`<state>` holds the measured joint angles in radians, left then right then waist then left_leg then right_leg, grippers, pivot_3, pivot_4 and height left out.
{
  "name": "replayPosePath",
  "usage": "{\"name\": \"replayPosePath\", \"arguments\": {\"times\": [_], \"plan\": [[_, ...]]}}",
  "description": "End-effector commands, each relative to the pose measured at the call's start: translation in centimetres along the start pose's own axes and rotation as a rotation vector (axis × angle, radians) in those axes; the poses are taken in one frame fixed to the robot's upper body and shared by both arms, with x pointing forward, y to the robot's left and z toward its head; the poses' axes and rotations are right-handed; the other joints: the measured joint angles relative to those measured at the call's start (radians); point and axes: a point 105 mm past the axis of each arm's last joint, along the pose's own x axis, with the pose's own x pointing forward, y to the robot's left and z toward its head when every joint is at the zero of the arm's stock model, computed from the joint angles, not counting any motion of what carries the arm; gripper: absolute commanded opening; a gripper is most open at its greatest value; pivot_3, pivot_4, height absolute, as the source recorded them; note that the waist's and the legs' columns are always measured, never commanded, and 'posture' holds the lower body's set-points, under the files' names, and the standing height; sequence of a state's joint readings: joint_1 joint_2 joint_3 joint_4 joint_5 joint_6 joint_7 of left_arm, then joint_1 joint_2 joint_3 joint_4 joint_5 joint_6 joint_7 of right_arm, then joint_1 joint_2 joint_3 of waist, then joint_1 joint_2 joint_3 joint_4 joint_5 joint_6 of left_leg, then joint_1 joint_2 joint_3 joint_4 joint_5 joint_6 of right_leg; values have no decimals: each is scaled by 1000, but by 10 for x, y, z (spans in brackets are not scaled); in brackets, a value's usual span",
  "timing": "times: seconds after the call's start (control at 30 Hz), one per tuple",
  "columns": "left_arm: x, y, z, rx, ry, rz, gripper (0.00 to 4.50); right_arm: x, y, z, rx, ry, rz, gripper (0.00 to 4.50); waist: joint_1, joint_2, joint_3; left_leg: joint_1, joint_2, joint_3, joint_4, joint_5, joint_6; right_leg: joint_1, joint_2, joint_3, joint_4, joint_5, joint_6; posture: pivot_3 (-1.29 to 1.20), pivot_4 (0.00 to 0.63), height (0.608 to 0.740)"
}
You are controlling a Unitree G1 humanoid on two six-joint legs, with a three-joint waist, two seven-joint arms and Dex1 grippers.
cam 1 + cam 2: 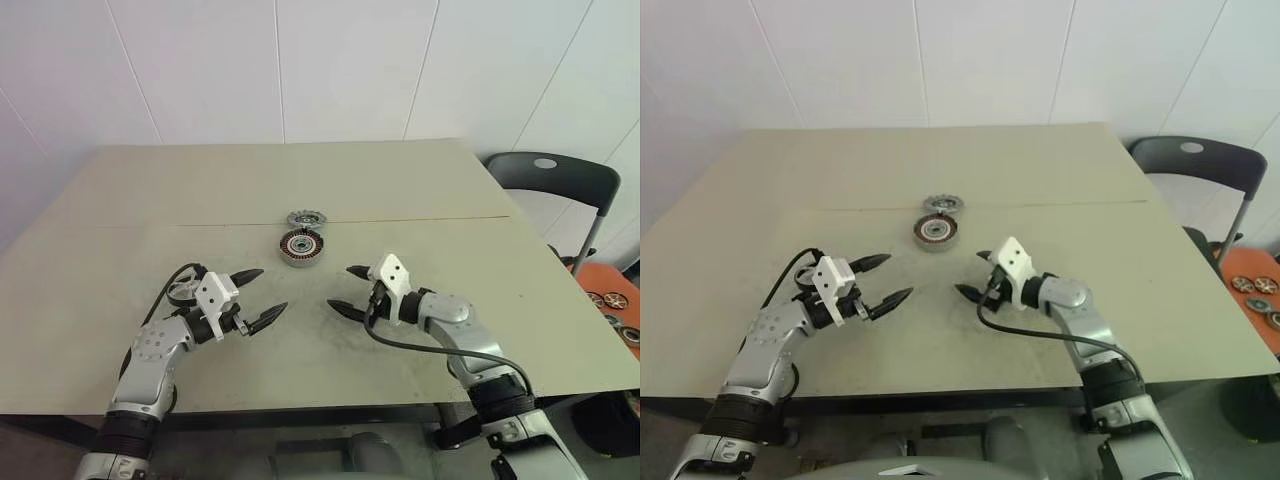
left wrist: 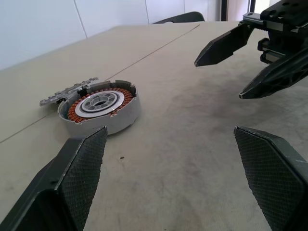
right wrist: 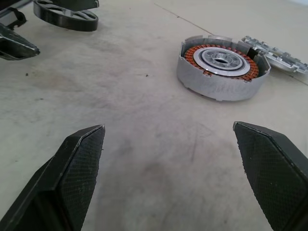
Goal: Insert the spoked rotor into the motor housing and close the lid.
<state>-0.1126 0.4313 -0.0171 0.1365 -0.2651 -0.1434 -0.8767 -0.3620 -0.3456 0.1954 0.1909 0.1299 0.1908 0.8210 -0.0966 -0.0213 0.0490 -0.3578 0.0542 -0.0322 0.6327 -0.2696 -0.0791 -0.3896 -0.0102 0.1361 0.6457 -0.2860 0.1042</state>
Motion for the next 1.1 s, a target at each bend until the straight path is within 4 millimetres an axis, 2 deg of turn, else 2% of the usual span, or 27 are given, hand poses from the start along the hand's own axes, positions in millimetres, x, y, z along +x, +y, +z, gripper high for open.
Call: {"name": "replayPosePath", "arguments": {"times": [0.03, 0.3, 0.53, 0.77, 1.1], "plan": [[2, 1, 12, 43, -40, 7, 4490, 19, -2, 24, -91, -14, 46, 4480, -3, 0, 0, 0, 0, 0, 0, 0, 0, 0, 0, 0, 0, 0, 0, 0, 0, 740], [2, -1, 14, 38, -57, 28, 4490, 67, -7, 65, -209, 56, 157, 4480, -3, 1, 0, 0, 0, 0, 0, 0, 0, -1, 0, 0, 1, 2, 3, 0, 0, 740], [0, -1, 13, 37, -63, 59, 4490, 89, -19, 55, -247, 245, 173, 4480, -3, 1, 0, 0, 0, 0, -1, 0, 0, 0, 0, 0, 1, 2, 3, 0, 0, 740], [2, -5, 12, 32, -70, 69, 4490, 102, -25, 58, -242, 247, 119, 4480, -14, 1, 1, 0, 0, -1, -1, 0, 0, -1, 0, 0, 2, 2, 3, 0, 0, 740], [2, -6, 13, 22, -85, 81, 4490, 106, -28, 48, -215, 279, 57, 4480, -32, 2, 1, 0, 0, -1, -1, 0, 0, -1, 0, 0, 3, 2, 3, 0, 0, 740]]}}
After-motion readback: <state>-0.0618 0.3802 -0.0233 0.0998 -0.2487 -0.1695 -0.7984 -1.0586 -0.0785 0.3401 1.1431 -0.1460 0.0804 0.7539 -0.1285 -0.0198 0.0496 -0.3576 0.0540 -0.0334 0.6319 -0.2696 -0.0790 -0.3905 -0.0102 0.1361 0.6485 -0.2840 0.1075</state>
